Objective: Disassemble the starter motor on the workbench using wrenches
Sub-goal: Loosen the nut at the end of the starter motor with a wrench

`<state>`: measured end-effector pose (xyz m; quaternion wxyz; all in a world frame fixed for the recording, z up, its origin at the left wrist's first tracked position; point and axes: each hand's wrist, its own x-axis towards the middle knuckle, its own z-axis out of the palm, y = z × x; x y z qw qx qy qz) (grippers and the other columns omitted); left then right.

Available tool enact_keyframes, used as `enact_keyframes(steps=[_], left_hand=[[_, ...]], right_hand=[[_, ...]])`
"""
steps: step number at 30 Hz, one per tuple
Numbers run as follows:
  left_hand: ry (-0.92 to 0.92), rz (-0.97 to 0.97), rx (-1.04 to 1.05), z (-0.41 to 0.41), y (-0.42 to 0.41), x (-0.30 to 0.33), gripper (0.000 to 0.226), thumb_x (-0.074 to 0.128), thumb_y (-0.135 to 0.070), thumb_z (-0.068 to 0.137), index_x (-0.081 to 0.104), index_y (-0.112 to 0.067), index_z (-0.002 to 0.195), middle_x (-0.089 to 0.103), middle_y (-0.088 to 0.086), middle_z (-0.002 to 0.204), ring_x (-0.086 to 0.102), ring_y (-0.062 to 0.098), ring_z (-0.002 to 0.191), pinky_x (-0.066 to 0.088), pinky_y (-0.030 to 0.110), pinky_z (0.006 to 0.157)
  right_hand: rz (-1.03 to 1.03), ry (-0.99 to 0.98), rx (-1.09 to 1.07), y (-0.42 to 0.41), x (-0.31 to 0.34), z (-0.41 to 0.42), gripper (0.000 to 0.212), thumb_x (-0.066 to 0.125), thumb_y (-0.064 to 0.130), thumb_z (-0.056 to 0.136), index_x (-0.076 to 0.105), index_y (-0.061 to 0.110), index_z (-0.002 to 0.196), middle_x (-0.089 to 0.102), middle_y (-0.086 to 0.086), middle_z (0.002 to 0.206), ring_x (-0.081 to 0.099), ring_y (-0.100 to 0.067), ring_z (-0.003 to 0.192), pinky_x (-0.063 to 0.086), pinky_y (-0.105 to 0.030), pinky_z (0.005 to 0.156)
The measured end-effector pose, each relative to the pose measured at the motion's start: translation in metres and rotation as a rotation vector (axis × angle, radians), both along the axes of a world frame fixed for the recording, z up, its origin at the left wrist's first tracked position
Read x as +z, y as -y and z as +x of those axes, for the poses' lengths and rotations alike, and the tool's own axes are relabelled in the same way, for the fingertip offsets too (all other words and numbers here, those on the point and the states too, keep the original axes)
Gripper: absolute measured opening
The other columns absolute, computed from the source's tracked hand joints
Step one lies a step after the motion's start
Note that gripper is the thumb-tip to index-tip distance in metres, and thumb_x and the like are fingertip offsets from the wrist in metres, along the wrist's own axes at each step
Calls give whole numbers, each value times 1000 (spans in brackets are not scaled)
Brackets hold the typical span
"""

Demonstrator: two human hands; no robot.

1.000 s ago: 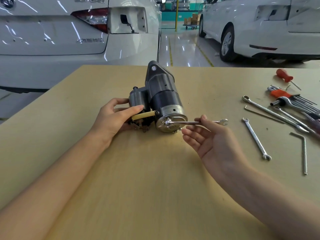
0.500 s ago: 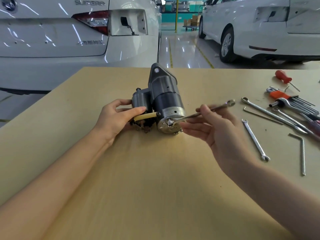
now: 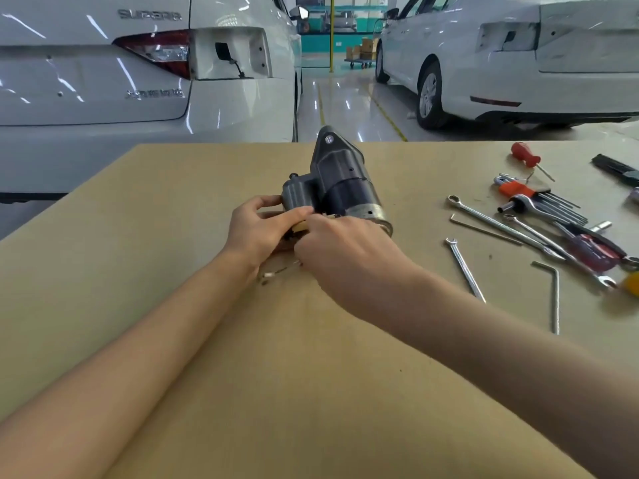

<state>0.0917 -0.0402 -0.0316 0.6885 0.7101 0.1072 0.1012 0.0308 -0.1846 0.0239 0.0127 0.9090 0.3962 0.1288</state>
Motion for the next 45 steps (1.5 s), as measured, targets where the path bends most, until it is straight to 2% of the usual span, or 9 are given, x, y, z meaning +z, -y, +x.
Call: enact_keyframes(steps=[3,6,8,11,13,16,32,42,45], left_hand=[[52,76,18,3,7,-3,44,83,-25,72,63,-15,110,71,-1,92,71,6,72,52,15,55],[84,99,33,5,5,-6,48,84,-27,71,65,-13,114,72,2,95,70,9,80,56,21,65],[100,137,19,6,4,-7,54,83,-32,71,64,-14,118,72,0,97,69,8,83,57,23,71],[106,127,-11,6,-1,-8,55,84,-38,68,65,-18,115,73,-3,94,70,9,86,59,40,81],[109,114,-36,5,-3,-8,53,83,-44,60,66,-25,106,75,-6,88,71,10,86,58,47,83],[141,110,-66,5,-4,-10,43,79,-49,56,64,-35,94,74,-18,80,70,5,82,58,46,84],[217,119,-90,6,-3,-17,23,75,-29,81,59,-42,93,69,-30,73,66,-9,75,49,9,60],[206,86,-53,7,-1,-17,46,76,-25,81,62,-15,124,71,-17,74,67,-6,71,49,10,54],[199,89,-50,7,-1,-16,52,77,-27,79,61,-13,127,72,-15,78,68,-3,74,50,12,57]], right_hand=[[-14,205,142,16,-8,-5,16,58,3,86,65,11,99,58,-8,97,61,-22,79,39,-31,60],[514,264,240,46,-21,-2,3,65,10,87,67,12,89,59,-2,78,52,-14,63,41,-25,54],[1011,0,149,60,-29,-4,7,60,17,92,64,15,88,60,4,70,52,-11,57,45,-24,51],[1660,-666,-192,67,-34,1,14,54,12,95,59,8,83,60,-1,58,57,-18,47,46,-25,44],[1914,-1011,-389,69,-38,6,18,49,10,96,56,5,80,55,-4,51,53,-16,42,44,-23,41],[2107,-1183,-483,69,-42,10,20,44,8,95,54,5,78,53,-5,50,52,-14,40,44,-19,40],[2234,-1243,-368,71,-36,14,18,46,7,96,56,2,83,64,-13,58,67,-20,53,53,-22,49],[2192,-1202,-326,73,-37,17,13,51,9,96,55,1,86,67,-18,66,71,-25,63,56,-25,52],[2061,-1064,-268,72,-29,16,13,52,10,96,56,2,86,66,-19,67,71,-27,63,57,-27,56]])
